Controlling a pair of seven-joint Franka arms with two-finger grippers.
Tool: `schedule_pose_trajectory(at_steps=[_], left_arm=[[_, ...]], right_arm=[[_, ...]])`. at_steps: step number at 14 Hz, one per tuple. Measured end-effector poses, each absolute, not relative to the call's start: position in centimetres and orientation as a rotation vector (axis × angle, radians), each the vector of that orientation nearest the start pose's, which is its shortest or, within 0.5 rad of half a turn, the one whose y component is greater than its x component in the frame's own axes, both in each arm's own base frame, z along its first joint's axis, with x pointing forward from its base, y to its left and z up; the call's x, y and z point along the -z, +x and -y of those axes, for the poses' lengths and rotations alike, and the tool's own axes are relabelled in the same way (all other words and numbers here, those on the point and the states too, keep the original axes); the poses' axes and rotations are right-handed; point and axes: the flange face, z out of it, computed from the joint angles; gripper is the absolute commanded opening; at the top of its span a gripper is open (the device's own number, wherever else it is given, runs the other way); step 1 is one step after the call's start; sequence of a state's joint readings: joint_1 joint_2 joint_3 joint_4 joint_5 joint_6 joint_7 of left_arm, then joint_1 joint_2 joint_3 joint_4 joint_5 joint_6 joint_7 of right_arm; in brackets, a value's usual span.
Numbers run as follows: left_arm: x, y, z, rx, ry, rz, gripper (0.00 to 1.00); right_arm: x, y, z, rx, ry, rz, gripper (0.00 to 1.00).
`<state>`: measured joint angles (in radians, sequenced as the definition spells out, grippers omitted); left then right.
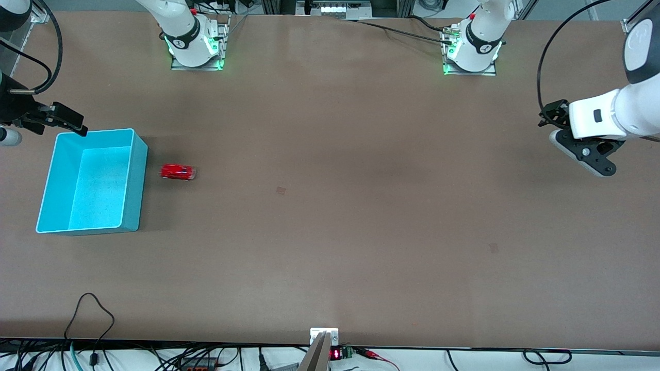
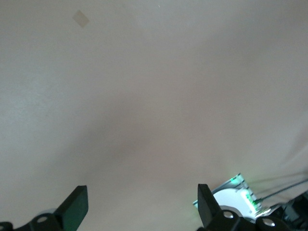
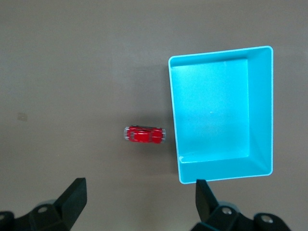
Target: Wind red beetle toy and store in blue box
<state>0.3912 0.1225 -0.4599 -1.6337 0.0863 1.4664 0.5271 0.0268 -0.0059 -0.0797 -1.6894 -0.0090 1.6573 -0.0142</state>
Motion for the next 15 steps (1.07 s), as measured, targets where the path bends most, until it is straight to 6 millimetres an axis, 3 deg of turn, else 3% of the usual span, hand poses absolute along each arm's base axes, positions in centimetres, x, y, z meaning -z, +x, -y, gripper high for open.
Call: schedule_pose_trajectory(at_steps=[6,9,13,15], left_arm=[[-53.8,56.3,4.5,-0.421,-3.047,-0.603,1.00],[-54.1,56.3,5.0,-0.410,-3.049,-0.571,1.00],[-53.8,56.7,3.1,-0.410,-3.124,-0.424,1.00],[-54.3,56.9,1.8,-0.271,-3.148,-0.295,1.00]], right_arm=[[-57.9,55.6,3.0,-0.042,-3.148,-0.059,1.00],[-57.9,55.6,3.0,-0.041,-3.148,-0.059,1.00],[-57.9,55.6,3.0,-0.040,-3.148,-0.058,1.00],[-57.9,55.6,3.0,-0.040,-3.148,-0.058,1.00]])
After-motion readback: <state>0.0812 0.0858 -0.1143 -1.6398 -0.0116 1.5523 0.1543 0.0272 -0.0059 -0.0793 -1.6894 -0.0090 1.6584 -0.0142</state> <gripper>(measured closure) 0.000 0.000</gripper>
